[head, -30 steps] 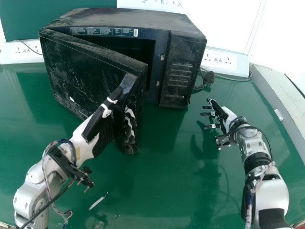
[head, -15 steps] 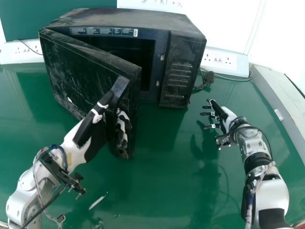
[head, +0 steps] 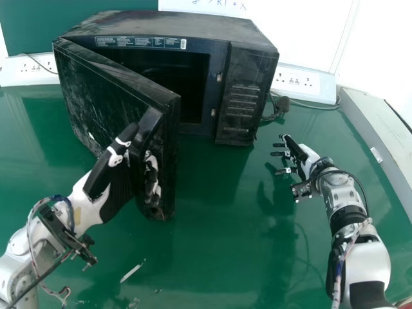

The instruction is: Open the door of oven

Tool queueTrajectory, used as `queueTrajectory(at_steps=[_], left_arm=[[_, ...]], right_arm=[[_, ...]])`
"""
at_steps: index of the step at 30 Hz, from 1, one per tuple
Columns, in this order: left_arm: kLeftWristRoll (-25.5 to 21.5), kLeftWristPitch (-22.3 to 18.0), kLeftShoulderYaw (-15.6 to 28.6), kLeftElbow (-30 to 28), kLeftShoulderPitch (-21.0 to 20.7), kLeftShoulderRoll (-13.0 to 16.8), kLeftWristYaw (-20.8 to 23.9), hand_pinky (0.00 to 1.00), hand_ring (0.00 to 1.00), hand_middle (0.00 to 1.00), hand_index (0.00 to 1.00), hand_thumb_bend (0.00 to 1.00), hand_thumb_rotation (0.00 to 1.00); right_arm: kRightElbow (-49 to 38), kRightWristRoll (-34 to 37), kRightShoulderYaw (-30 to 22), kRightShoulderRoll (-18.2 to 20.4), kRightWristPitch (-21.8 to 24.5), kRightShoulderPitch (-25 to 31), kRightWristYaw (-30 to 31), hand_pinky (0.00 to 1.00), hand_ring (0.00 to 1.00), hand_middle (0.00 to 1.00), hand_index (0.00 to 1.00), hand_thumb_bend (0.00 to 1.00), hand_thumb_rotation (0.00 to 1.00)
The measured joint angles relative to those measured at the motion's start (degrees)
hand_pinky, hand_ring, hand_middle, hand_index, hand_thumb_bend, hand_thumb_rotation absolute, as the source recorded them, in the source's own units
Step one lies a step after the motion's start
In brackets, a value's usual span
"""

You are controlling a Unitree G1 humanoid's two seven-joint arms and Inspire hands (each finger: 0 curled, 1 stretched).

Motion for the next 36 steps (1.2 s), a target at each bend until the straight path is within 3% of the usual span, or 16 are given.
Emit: queueTrajectory(at_steps=[4,9,13,20,26,29,36], left_arm=[[-1.93,0.79,0.91,0.15,-0.02,2.42,-1.34,0.01,0.06,0.13,0.24,0.81,0.91],[-5.29,1.84,2.22,3.11,-1.25,8.68,-7.72,0.0,0.04,0.1,0.19,0.87,0.92],[-6.73,1.85,2.46,5.9,-2.31,11.68,-11.85,0.0,0.04,0.1,0.19,0.88,0.94],[-7.05,0.25,2.47,8.86,-2.71,14.08,-15.42,0.0,0.04,0.1,0.16,0.9,0.97],[-7.35,0.15,2.58,9.57,-2.95,16.17,-16.3,0.0,0.02,0.07,0.13,0.88,0.96],[-7.71,0.08,3.06,10.3,-2.97,17.36,-17.59,0.0,0.01,0.06,0.12,0.87,0.97],[-9.52,0.5,5.36,13.68,-3.21,21.86,-22.73,0.0,0.0,0.05,0.1,0.87,0.88]], right_arm=[[0.01,0.0,0.03,-0.02,0.0,0.0,0.15,0.66,0.71,0.75,0.85,0.56,0.58],[0.12,-0.04,0.0,-0.52,0.17,0.08,-0.06,0.65,0.71,0.75,0.85,0.56,0.58],[0.25,-0.35,0.1,-0.86,0.46,0.18,-0.06,0.63,0.71,0.76,0.85,0.59,0.56],[0.33,-0.39,-0.04,-0.75,0.47,0.29,-0.05,0.66,0.7,0.75,0.84,0.56,0.56],[0.33,-0.41,0.03,-0.67,0.48,0.3,-0.05,0.6,0.67,0.75,0.84,0.57,0.55],[0.33,-0.42,0.04,-0.63,0.52,0.3,-0.04,0.65,0.72,0.76,0.85,0.58,0.58],[0.33,-0.44,-0.11,-0.62,0.84,0.3,-0.11,0.62,0.7,0.75,0.83,0.57,0.55]])
